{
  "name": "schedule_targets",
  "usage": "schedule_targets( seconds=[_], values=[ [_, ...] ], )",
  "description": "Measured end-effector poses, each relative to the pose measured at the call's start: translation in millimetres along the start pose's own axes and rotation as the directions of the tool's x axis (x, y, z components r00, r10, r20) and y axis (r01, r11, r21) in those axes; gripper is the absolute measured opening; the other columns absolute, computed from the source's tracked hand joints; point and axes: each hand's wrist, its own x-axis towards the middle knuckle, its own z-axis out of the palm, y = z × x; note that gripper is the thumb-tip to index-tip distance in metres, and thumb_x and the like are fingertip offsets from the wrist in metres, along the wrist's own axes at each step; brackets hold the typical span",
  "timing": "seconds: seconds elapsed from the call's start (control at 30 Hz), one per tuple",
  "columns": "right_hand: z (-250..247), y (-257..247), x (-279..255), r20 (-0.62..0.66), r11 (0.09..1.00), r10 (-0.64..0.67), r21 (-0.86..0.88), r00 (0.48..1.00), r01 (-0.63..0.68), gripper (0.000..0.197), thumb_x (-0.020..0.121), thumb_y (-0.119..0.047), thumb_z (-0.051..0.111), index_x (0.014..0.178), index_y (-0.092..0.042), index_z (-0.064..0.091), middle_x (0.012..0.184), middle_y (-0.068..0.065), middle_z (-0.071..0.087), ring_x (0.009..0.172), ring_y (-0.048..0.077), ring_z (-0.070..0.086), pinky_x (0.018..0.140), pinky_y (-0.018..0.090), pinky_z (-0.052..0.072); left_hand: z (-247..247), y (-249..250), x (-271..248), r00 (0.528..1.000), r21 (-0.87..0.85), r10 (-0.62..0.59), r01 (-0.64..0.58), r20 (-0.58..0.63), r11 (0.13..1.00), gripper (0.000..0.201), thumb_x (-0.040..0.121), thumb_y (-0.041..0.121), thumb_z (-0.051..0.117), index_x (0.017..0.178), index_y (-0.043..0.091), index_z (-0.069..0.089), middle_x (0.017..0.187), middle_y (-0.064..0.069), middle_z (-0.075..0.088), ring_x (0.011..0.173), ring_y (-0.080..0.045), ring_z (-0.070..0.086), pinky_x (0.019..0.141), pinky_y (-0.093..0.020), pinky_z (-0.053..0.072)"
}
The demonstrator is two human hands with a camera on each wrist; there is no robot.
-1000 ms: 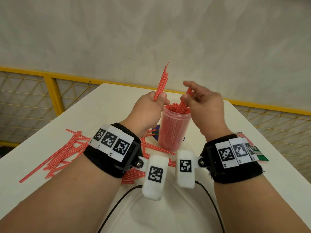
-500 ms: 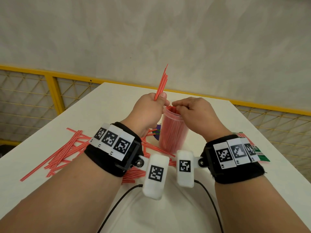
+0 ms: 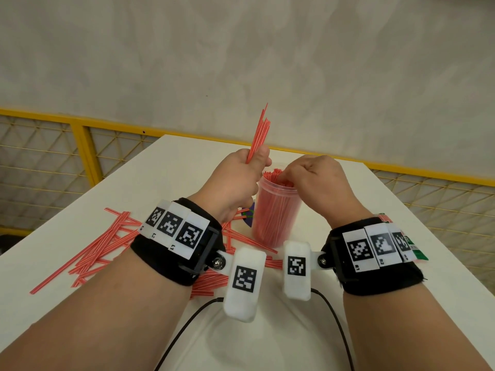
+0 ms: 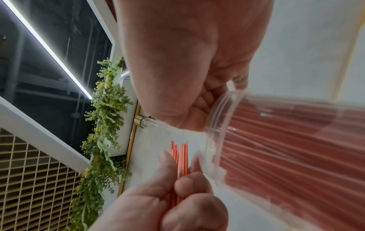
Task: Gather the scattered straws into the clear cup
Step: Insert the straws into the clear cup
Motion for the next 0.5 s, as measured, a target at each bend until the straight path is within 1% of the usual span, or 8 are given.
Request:
schedule_targets(
  seconds=[0.07, 0.13, 0.17, 0.2, 0.27, 0.33, 0.4, 0.5],
  values=[
    [-1.8, 1.6, 0.9, 0.0, 0.999, -0.016, -0.034, 1.0, 0.016, 0.025, 0.084, -0.013, 0.054, 0.071, -0.008, 0.074, 0.085, 0.003, 0.07, 0.086, 0.019, 0.063, 0.078, 0.034, 0.05, 0.7, 0.2, -0.5, 1.0, -0.042, -0.002, 0.003, 0.025, 0.999, 0.036, 0.098, 0.051, 0.042, 0.103, 0.019, 0.058, 0.066, 0.004, 0.038, 0.046, -0.007, 0.027, 0.038, -0.021, 0.022],
    [-1.3, 2.7, 0.2, 0.077, 0.993, -0.022, -0.111, 0.997, 0.031, 0.026, 0.084, -0.013, 0.051, 0.073, 0.0, 0.07, 0.086, 0.009, 0.069, 0.086, 0.024, 0.062, 0.078, 0.038, 0.05, 1.0, -0.1, -0.5, 0.999, -0.072, 0.004, -0.001, 0.038, 0.997, 0.032, 0.1, 0.048, 0.04, 0.105, 0.022, 0.058, 0.064, 0.005, 0.04, 0.046, -0.007, 0.027, 0.039, -0.019, 0.02],
    [-0.6, 3.2, -0.4, 0.083, 0.992, -0.028, -0.119, 0.996, 0.038, 0.026, 0.085, -0.013, 0.051, 0.074, 0.001, 0.07, 0.086, 0.008, 0.069, 0.087, 0.024, 0.062, 0.078, 0.038, 0.05, 1.1, -0.2, -0.7, 0.999, -0.087, 0.005, -0.001, 0.044, 0.996, 0.03, 0.101, 0.045, 0.04, 0.104, 0.022, 0.059, 0.062, 0.005, 0.042, 0.046, -0.007, 0.028, 0.039, -0.019, 0.019],
    [-0.2, 2.8, -0.6, 0.054, 0.994, -0.032, -0.099, 0.998, 0.037, 0.026, 0.086, -0.013, 0.051, 0.076, -0.001, 0.071, 0.088, 0.005, 0.07, 0.089, 0.022, 0.063, 0.079, 0.036, 0.05, 1.0, -0.1, -0.9, 0.999, -0.102, 0.005, 0.0, 0.052, 0.995, 0.029, 0.102, 0.043, 0.04, 0.103, 0.021, 0.06, 0.06, 0.006, 0.043, 0.045, -0.007, 0.029, 0.039, -0.018, 0.019],
    [-1.3, -0.3, 0.1, -0.087, 1.0, -0.028, -0.001, 0.996, 0.028, 0.023, 0.087, -0.012, 0.052, 0.085, -0.013, 0.075, 0.09, -0.007, 0.07, 0.09, 0.013, 0.064, 0.082, 0.03, 0.05, 0.2, 0.8, -1.1, 0.997, -0.127, 0.006, 0.003, 0.071, 0.992, 0.029, 0.102, 0.041, 0.042, 0.1, 0.02, 0.062, 0.057, 0.007, 0.047, 0.044, -0.007, 0.031, 0.038, -0.017, 0.019],
    [-3.9, -4.1, 1.6, -0.21, 0.988, 0.0, 0.15, 0.978, 0.032, 0.023, 0.087, -0.012, 0.055, 0.098, -0.021, 0.073, 0.087, -0.009, 0.07, 0.084, 0.01, 0.065, 0.082, 0.029, 0.052, -0.9, 1.8, -1.6, 0.996, -0.144, 0.017, -0.004, 0.093, 0.99, 0.028, 0.101, 0.04, 0.044, 0.097, 0.019, 0.064, 0.056, 0.007, 0.049, 0.043, -0.006, 0.034, 0.036, -0.017, 0.021],
    [-7.1, -6.5, 1.7, -0.243, 0.956, 0.039, 0.291, 0.969, 0.034, 0.02, 0.089, -0.015, 0.06, 0.105, -0.024, 0.068, 0.083, -0.003, 0.072, 0.076, 0.01, 0.066, 0.077, 0.032, 0.055, -0.8, 2.7, -2.6, 0.992, -0.149, 0.033, -0.015, 0.121, 0.989, 0.028, 0.101, 0.04, 0.045, 0.096, 0.019, 0.064, 0.057, 0.007, 0.051, 0.042, -0.006, 0.036, 0.035, -0.016, 0.023],
    [-10.8, -10.0, -0.7, -0.215, 0.899, 0.082, 0.438, 0.973, 0.021, 0.022, 0.089, -0.026, 0.068, 0.109, -0.027, 0.061, 0.08, -0.001, 0.073, 0.069, 0.005, 0.068, 0.065, 0.026, 0.054, 1.6, 3.1, -4.7, 0.985, -0.152, 0.048, -0.022, 0.167, 0.988, 0.025, 0.101, 0.038, 0.047, 0.098, 0.019, 0.063, 0.057, 0.007, 0.052, 0.041, -0.005, 0.035, 0.035, -0.016, 0.023]
  ],
)
